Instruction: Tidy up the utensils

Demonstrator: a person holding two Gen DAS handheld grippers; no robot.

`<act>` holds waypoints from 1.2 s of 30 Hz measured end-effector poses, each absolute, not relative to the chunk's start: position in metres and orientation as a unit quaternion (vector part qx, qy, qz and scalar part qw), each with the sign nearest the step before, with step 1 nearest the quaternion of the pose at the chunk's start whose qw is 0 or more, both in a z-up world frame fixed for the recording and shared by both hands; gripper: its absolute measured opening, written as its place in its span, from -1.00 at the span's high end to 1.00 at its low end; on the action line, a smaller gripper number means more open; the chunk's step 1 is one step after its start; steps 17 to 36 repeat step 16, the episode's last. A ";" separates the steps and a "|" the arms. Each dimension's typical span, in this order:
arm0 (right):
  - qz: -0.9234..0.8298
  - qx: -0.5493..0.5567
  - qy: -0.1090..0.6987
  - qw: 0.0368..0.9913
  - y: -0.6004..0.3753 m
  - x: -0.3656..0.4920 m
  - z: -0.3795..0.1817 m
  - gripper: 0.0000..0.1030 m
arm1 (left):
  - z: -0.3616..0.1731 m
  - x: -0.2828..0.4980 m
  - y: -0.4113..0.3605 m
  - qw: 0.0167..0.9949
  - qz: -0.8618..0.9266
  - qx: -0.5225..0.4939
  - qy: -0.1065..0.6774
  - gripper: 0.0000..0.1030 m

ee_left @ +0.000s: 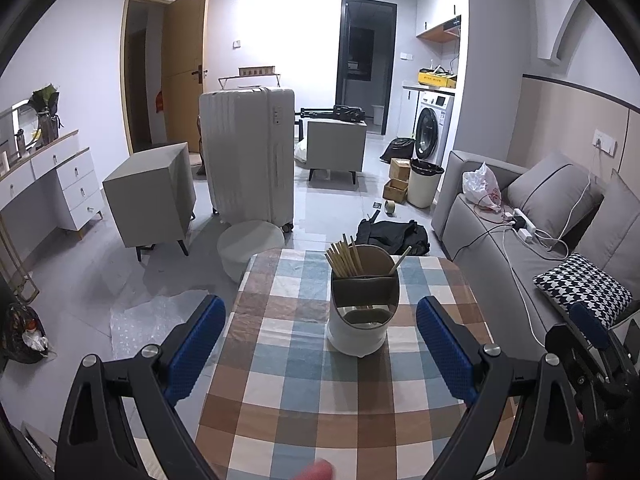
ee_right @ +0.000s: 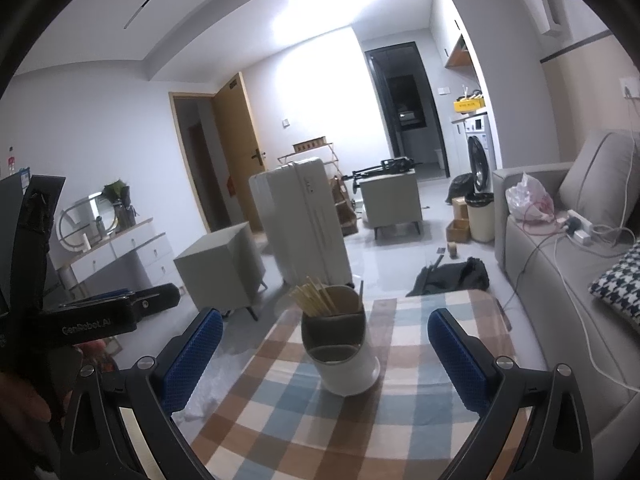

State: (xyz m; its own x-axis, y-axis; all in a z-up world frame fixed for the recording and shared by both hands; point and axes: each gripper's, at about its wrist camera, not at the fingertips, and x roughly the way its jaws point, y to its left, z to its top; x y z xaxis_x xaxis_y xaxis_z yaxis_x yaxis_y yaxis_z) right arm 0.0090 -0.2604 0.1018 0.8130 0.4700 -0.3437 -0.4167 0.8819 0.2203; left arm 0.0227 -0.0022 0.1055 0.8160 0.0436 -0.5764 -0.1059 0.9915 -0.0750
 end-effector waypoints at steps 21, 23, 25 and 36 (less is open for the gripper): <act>0.229 0.064 0.196 0.951 -0.262 0.007 0.104 -1.00 | 0.105 0.021 0.002 0.955 0.031 -0.055 0.288 -0.82; 0.229 0.064 0.196 0.951 -0.262 0.007 0.104 -1.00 | 0.105 0.021 0.002 0.955 0.031 -0.055 0.288 -0.82; 0.229 0.064 0.196 0.951 -0.262 0.007 0.104 -1.00 | 0.105 0.021 0.002 0.955 0.031 -0.055 0.288 -0.82; 0.229 0.064 0.196 0.951 -0.262 0.007 0.104 -1.00 | 0.105 0.021 0.002 0.955 0.031 -0.055 0.288 -0.82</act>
